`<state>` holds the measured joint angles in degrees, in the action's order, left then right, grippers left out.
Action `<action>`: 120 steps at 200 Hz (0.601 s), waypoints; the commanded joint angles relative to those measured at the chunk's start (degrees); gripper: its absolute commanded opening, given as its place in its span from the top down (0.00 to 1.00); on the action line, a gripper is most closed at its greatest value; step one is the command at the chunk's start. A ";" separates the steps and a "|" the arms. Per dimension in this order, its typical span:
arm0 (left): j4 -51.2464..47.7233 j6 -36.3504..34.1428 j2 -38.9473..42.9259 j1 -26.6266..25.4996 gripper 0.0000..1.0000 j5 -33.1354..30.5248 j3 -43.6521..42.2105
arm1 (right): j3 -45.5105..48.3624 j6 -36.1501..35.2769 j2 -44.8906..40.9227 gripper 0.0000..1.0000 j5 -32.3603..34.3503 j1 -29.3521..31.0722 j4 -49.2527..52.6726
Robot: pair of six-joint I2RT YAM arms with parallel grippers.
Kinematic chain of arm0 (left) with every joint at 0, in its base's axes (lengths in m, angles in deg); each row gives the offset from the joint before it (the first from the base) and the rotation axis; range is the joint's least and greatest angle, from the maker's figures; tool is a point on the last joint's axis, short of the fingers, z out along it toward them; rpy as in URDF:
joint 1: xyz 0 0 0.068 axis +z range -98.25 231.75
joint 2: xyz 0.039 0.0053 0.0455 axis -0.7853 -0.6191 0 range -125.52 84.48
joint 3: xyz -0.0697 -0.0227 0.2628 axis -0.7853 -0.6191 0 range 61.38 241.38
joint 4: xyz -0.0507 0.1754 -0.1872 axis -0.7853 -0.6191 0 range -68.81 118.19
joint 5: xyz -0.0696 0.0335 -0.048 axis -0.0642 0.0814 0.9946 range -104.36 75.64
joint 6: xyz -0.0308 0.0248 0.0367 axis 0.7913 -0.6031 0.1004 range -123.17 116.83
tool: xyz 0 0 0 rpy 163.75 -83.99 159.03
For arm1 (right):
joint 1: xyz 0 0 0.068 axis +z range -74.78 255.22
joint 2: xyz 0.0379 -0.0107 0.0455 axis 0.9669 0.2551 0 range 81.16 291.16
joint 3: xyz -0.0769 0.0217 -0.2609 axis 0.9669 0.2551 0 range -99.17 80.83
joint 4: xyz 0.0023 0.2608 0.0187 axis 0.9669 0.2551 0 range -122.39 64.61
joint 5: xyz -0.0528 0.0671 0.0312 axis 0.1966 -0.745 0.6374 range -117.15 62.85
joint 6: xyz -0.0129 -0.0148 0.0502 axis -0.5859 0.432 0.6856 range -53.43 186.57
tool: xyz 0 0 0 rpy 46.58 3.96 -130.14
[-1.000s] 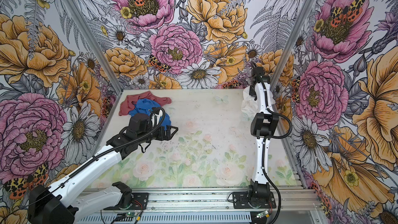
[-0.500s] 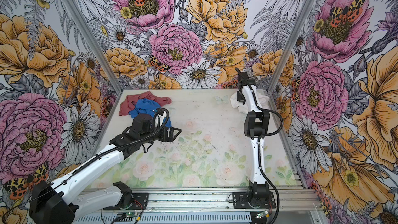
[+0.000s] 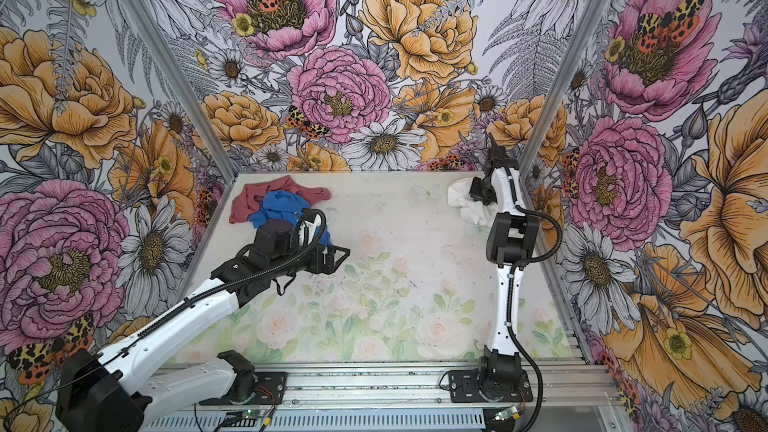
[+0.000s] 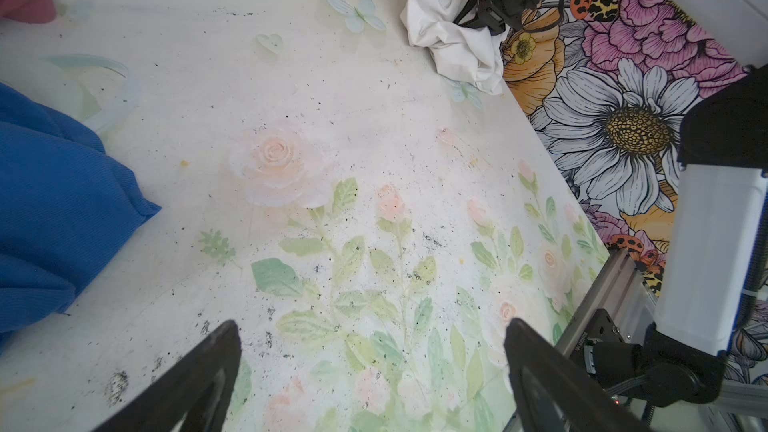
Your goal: Pick out a specific cloth from the pile
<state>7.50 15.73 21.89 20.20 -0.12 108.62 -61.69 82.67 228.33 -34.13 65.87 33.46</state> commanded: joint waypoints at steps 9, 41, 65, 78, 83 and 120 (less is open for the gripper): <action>0.74 -0.35 1.68 -0.18 0.01 0.00 1.45 | 2.47 0.86 -0.75 0.62 3.17 0.63 -0.67; 0.78 0.22 1.92 -0.50 0.01 -0.36 1.35 | 6.51 -0.27 -6.44 0.38 9.44 1.34 -3.07; 0.83 0.51 1.42 -1.11 0.01 -0.57 1.43 | 8.43 -0.70 -10.18 0.21 9.17 1.47 -4.31; 0.82 0.45 1.27 -1.65 0.01 -0.78 1.53 | 9.39 -1.16 -11.77 0.17 10.25 1.76 -4.64; 0.87 0.44 1.18 -1.82 0.01 -0.93 1.54 | 9.82 -1.16 -12.35 0.16 10.96 1.85 -4.92; 0.74 0.35 1.74 -2.18 0.01 -1.45 1.43 | 16.34 -0.47 -18.74 0.12 14.31 1.66 -9.41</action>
<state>7.48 15.95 22.83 18.43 -0.17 108.64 -48.49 82.01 215.20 -23.77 67.64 28.04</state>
